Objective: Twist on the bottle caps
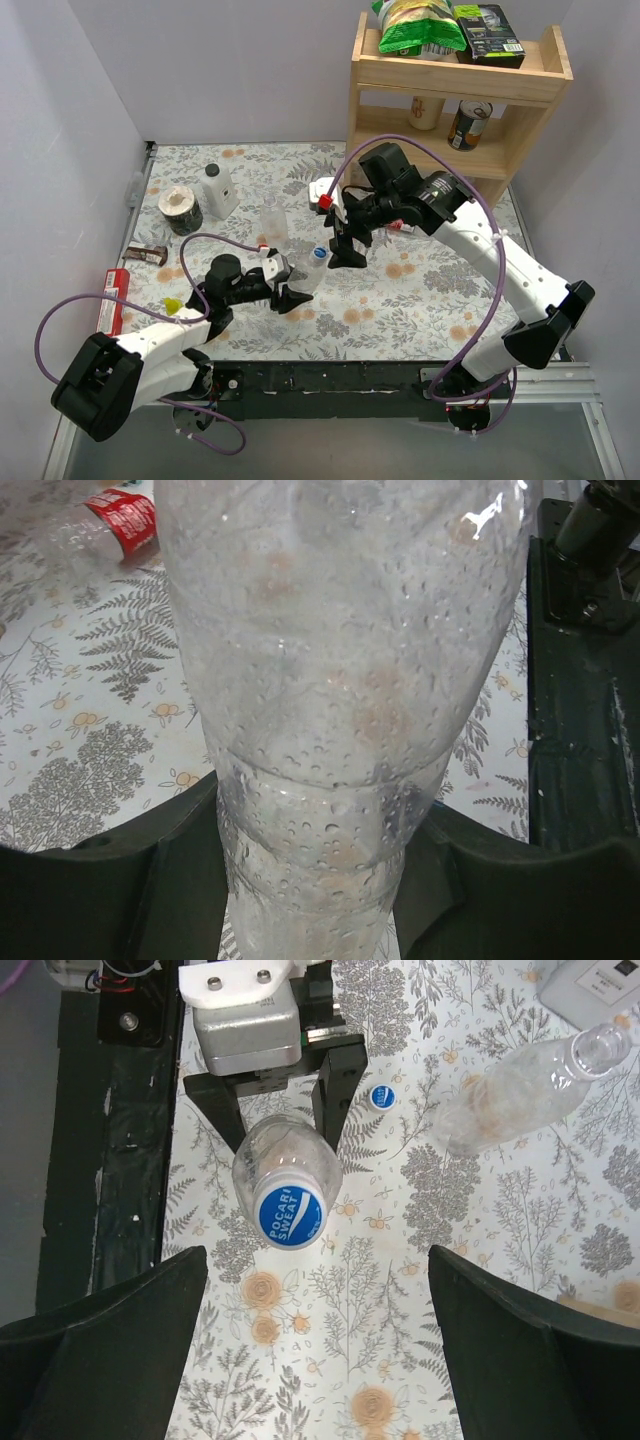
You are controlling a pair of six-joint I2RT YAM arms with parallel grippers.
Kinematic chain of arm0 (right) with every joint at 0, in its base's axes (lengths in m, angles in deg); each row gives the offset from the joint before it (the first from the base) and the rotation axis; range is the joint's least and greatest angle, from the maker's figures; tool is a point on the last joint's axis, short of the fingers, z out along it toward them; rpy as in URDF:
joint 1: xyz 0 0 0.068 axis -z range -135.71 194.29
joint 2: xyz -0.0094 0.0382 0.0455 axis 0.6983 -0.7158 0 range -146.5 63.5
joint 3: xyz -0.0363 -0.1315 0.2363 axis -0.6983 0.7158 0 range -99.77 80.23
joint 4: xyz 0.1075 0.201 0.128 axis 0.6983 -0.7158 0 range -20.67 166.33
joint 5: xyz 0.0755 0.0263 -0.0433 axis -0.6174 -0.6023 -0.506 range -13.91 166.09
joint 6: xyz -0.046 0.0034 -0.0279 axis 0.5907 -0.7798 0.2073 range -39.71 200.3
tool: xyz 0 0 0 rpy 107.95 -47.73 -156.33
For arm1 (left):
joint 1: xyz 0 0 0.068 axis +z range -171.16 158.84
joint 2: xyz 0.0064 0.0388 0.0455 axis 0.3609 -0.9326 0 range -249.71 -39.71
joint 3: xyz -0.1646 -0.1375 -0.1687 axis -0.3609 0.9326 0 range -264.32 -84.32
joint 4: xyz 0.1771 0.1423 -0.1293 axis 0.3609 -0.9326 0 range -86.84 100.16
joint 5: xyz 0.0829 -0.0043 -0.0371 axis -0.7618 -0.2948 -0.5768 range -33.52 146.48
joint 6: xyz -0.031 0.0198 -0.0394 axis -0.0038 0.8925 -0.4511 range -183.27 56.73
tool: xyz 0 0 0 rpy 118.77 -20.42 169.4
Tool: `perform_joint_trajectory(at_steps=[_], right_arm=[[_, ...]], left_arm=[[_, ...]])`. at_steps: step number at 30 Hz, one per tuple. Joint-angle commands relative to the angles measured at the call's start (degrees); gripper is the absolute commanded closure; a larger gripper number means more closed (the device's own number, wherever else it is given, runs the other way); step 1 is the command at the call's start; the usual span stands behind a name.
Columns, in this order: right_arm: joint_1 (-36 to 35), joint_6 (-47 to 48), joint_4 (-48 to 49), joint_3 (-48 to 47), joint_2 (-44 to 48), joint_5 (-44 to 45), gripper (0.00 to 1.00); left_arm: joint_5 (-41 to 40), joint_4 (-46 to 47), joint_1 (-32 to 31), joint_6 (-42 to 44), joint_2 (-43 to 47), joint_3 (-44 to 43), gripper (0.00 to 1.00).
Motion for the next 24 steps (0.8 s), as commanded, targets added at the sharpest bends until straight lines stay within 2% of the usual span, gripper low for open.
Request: perform_joint_trajectory(at_steps=[1, 5, 9, 24], right_arm=[[0.21, 5.45, -2.33, -5.80, -3.00, -3.01, 0.02], [-0.49, 9.39, -6.29, -8.71, -5.99, -6.01, 0.02], [-1.73, 13.00, -8.58, -7.75, -5.82, -6.71, 0.02], [-2.78, 13.98, -9.81, -4.76, -4.42, -4.78, 0.02]], left_arm=[[4.89, -4.64, -0.22, 1.72, -0.72, -3.86, 1.00], [6.13, -6.22, -0.22, 0.15, -1.95, -5.18, 1.00], [6.13, -5.27, -0.22, -2.05, -2.48, -5.71, 1.00], [3.50, -0.07, 0.48, -9.79, -3.54, -5.27, 1.00]])
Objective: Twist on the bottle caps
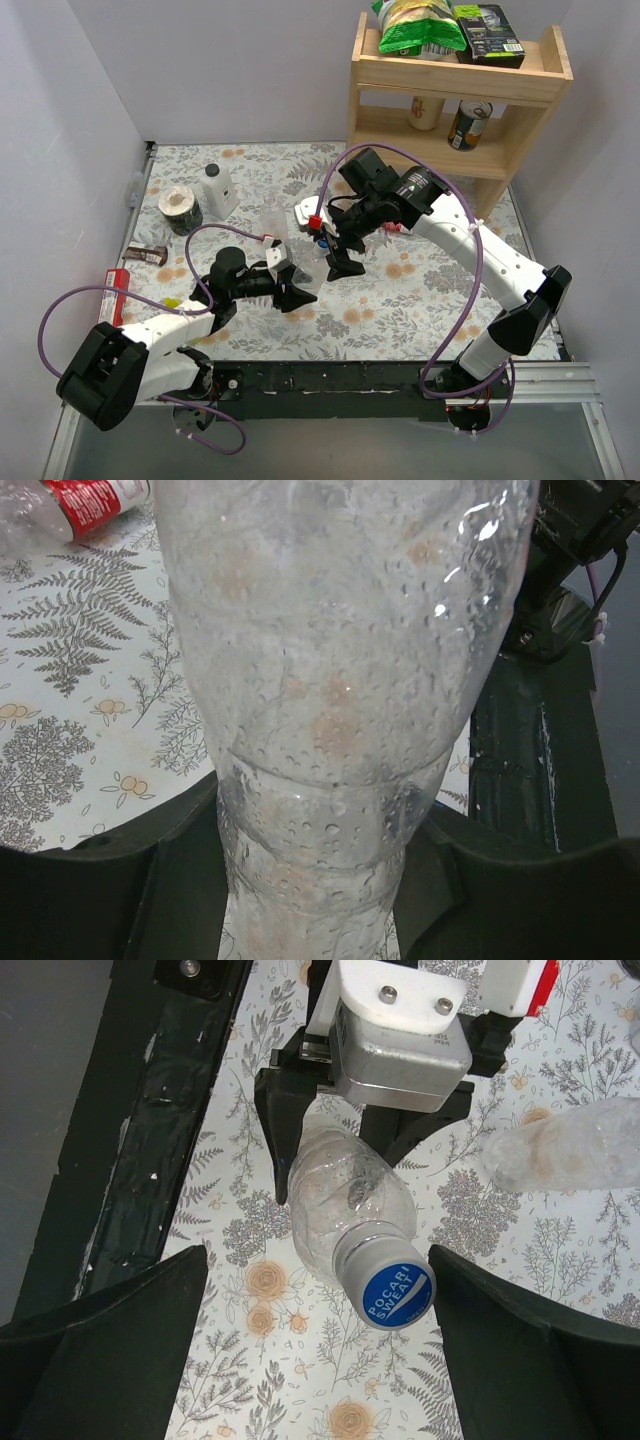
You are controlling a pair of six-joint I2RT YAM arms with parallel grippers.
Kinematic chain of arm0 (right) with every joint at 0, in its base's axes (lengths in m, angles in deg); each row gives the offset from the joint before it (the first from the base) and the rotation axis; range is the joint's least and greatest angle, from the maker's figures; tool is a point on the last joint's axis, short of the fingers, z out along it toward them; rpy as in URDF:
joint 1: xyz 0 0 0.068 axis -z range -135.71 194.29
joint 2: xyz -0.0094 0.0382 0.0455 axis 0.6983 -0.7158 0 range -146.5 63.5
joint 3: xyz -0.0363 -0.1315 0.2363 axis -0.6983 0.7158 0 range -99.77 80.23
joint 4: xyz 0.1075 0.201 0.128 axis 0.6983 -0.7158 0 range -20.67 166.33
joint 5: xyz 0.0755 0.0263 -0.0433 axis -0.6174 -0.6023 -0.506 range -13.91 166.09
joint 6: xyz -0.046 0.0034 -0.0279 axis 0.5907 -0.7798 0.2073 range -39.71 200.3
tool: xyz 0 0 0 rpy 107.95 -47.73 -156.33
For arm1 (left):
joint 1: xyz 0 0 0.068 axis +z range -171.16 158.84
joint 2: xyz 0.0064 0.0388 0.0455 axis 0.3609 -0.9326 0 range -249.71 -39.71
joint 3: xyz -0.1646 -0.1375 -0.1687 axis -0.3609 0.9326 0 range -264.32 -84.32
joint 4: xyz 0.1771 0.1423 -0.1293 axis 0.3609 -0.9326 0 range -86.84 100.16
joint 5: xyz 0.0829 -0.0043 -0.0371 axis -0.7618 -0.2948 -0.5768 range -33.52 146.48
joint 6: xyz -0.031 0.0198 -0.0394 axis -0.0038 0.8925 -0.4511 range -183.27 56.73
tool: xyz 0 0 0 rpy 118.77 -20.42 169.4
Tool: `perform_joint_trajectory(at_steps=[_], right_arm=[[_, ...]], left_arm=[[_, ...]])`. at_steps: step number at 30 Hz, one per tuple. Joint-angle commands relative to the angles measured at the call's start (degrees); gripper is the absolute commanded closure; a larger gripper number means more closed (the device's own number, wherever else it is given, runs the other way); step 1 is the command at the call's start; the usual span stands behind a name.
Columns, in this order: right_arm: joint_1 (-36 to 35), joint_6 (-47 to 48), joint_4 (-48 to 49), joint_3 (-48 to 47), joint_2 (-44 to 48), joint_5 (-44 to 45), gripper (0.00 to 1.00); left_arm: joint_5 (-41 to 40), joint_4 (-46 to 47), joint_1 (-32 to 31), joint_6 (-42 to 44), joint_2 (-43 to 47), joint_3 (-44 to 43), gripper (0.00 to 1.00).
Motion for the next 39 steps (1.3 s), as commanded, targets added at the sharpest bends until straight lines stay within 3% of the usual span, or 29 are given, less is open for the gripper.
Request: perform_joint_trajectory(at_steps=[1, 22, 27, 30, 33, 39], right_arm=[[-0.31, 0.27, -0.54, 0.88, 2.03, -0.17, 0.02], [-0.31, -1.22, -2.82, 7.46, 6.87, 6.42, 0.02], [1.35, -9.29, 2.08, 7.83, 7.92, 10.73, 0.03], [4.60, -15.10, 7.18, 2.92, 5.73, 9.15, 0.02], [5.14, -14.24, 8.42, -2.01, 2.74, 5.04, 0.02], [4.17, -11.68, 12.38, 0.61, 2.65, -4.55, 0.02]], left_arm=[[-1.08, 2.92, 0.50, -2.14, 0.24, -1.47, 1.00], [-3.89, 6.00, 3.05, -7.59, 0.59, -0.24, 1.00], [-1.79, 3.98, 2.96, -3.39, 0.50, -0.59, 1.00], [1.64, 0.91, 2.96, -0.31, 0.33, -1.47, 1.00], [4.19, -1.82, 2.88, 1.10, -0.11, -2.96, 1.00], [5.51, -3.41, 2.79, 1.81, -1.25, -5.07, 1.00]])
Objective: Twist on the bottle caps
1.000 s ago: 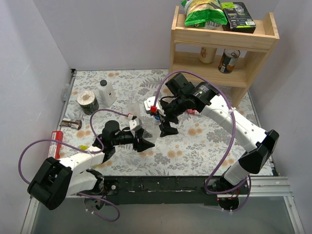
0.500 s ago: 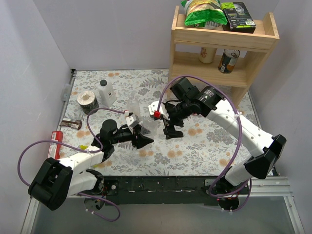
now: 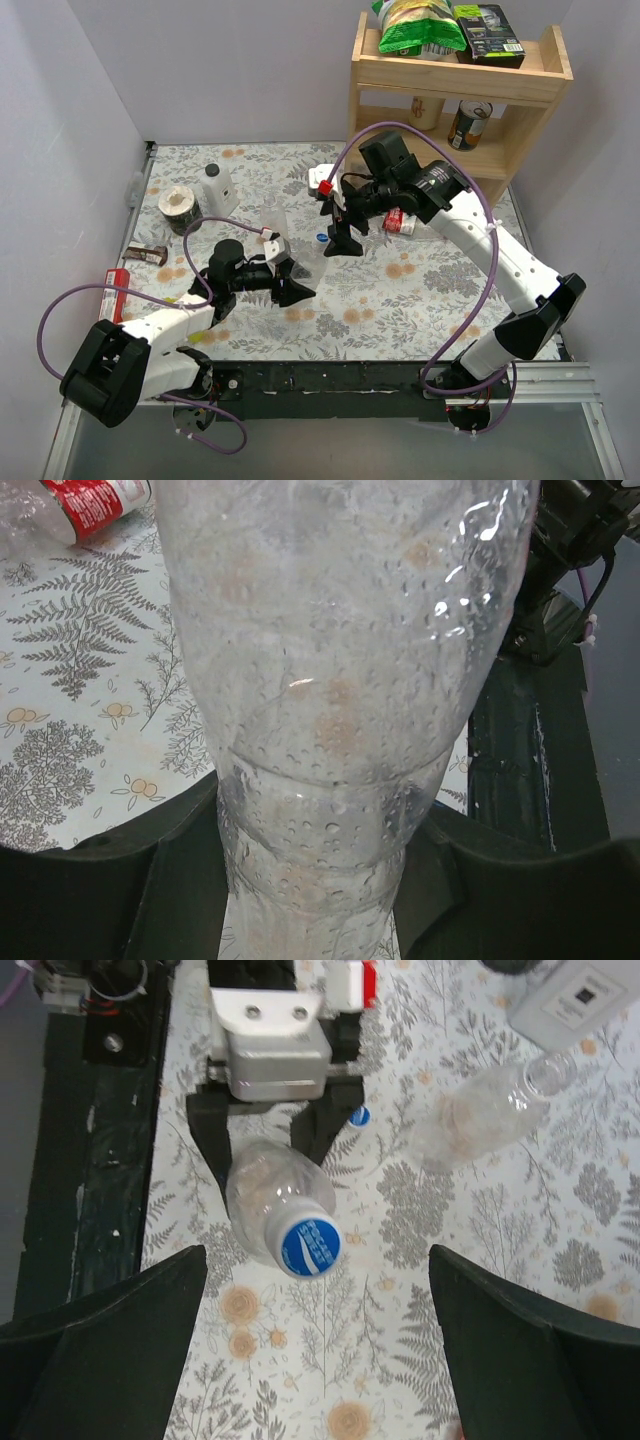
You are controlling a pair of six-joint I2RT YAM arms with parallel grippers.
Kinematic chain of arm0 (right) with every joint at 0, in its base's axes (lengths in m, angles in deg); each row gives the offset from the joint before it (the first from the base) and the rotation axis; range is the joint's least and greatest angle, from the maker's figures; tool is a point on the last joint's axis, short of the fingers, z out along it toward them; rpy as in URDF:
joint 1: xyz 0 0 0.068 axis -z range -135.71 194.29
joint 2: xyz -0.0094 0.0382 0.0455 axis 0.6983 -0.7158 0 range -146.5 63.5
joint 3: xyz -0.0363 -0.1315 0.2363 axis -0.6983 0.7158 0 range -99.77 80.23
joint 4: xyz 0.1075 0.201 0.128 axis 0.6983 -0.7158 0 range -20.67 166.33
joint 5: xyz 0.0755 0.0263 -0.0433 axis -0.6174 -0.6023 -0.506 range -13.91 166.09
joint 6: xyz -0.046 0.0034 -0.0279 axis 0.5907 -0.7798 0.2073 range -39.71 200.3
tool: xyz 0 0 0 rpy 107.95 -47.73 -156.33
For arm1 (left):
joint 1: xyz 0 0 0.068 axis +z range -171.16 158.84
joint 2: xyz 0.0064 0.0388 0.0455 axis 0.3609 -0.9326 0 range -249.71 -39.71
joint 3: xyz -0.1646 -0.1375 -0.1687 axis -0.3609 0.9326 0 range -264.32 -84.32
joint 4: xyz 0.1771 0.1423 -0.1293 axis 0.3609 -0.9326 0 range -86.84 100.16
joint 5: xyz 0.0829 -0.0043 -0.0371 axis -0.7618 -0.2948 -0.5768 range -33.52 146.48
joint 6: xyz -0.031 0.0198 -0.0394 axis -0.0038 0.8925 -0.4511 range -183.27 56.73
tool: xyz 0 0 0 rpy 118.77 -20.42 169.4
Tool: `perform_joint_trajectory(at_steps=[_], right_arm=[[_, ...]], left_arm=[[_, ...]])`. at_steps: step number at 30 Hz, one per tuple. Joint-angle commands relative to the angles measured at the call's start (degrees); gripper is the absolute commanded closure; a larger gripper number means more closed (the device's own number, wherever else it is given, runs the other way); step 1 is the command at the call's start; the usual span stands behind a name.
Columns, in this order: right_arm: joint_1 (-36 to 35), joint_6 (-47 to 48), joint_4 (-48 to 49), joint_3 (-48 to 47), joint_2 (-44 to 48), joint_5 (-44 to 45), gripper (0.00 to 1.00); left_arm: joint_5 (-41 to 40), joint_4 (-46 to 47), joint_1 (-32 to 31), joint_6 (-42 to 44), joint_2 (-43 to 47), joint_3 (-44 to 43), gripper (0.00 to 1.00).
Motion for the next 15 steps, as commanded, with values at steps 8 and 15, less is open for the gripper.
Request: perform_joint_trajectory(at_steps=[8, 15], right_arm=[[-2.20, 2.75, -0.21, 1.45, -0.81, -10.06, 0.02], [-2.20, 2.59, -1.35, 3.03, -0.02, -8.04, 0.02]], left_arm=[[1.27, -0.92, -0.01, 0.48, -0.23, -3.37, 1.00], [-0.14, 1.28, 0.08, -0.59, -0.31, -2.93, 1.00]])
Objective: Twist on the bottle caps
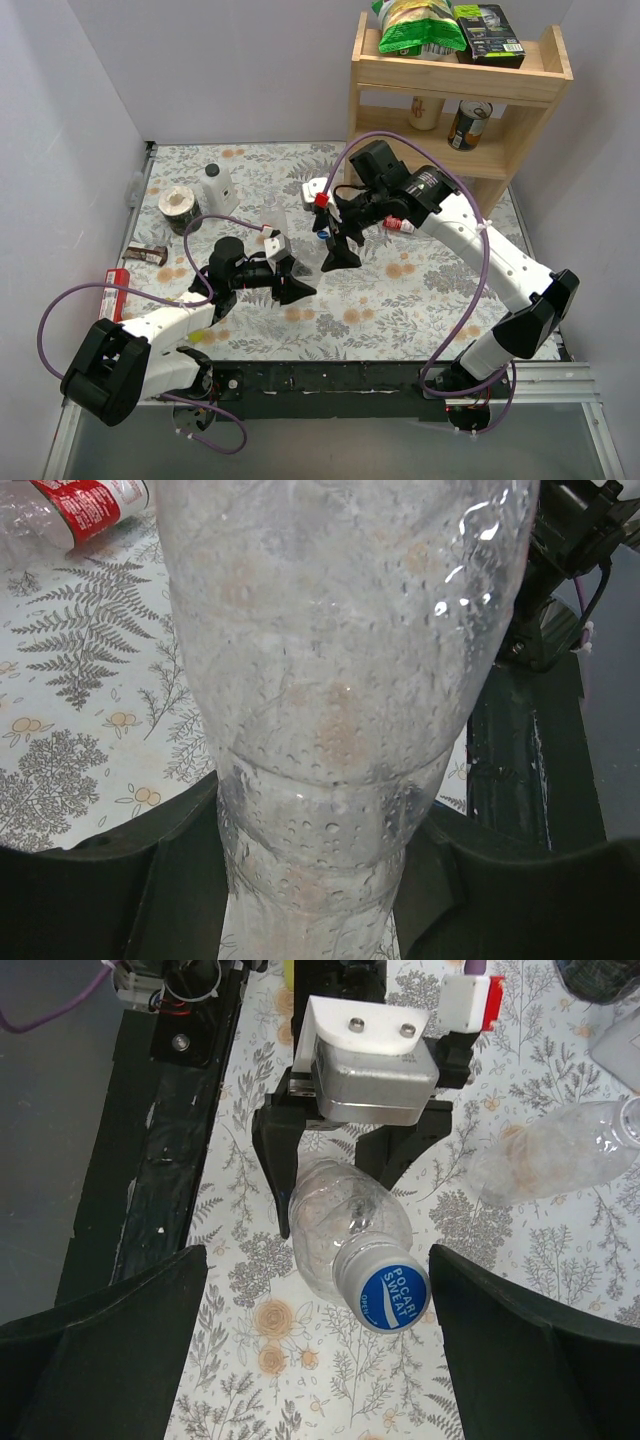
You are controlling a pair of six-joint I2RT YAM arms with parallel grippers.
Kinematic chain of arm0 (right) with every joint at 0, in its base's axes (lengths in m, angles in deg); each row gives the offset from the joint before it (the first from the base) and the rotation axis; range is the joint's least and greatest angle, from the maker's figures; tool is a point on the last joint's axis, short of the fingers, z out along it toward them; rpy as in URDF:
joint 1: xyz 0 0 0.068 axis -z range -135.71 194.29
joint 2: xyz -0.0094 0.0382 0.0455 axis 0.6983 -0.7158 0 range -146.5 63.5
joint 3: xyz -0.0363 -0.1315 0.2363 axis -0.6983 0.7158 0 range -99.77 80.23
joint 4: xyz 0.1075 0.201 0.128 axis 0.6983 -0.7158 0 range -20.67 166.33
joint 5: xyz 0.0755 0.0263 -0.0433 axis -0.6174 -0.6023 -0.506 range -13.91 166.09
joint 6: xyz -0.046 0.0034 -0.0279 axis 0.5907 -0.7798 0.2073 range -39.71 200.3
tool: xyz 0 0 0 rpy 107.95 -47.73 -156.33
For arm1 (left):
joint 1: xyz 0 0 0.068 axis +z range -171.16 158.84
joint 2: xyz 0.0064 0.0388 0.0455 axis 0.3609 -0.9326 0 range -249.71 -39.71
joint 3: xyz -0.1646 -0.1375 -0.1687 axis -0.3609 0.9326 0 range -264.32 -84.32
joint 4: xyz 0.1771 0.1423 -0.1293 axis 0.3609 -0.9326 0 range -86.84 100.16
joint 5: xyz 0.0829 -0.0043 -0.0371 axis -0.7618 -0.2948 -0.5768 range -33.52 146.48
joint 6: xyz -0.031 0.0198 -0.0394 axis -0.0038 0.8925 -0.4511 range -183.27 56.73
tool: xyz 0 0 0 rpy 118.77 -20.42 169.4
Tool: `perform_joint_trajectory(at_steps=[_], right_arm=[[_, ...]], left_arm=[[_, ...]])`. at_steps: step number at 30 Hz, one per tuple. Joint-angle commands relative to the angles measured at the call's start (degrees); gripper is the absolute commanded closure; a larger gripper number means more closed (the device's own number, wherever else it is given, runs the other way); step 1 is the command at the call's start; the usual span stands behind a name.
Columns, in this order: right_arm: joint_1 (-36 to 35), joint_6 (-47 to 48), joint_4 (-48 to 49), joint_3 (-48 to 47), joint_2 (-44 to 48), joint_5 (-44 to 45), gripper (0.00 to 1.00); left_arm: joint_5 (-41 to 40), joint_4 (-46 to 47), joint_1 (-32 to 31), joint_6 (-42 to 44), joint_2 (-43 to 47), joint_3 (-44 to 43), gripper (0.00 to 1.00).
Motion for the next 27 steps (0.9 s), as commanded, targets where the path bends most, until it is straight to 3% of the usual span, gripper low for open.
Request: perform_joint_trajectory(at_steps=[1, 14, 19, 22, 27], right_arm=[[-0.03, 0.22, -1.35, 1.44, 0.97, -0.21, 0.02], [-0.03, 1.27, -4.60, 6.01, 5.27, 5.94, 0.02], [-0.03, 0.58, -6.28, 7.59, 7.55, 7.69, 0.02], [2.06, -4.77, -2.33, 7.86, 7.82, 11.30, 0.04], [7.35, -9.20, 2.25, -0.48, 3.52, 1.92, 0.03]], left_arm=[[-1.03, 2.42, 0.06, -0.67, 0.17, -1.10, 1.00], [-3.85, 6.64, 1.55, -9.02, -0.45, -0.13, 1.00], [-3.33, 5.85, 2.08, -7.45, -0.27, -0.30, 1.00], [-1.05, 3.57, 1.99, -4.11, -0.36, -0.66, 1.00], [2.48, -1.88, 1.73, 0.99, -0.54, -2.41, 1.00]])
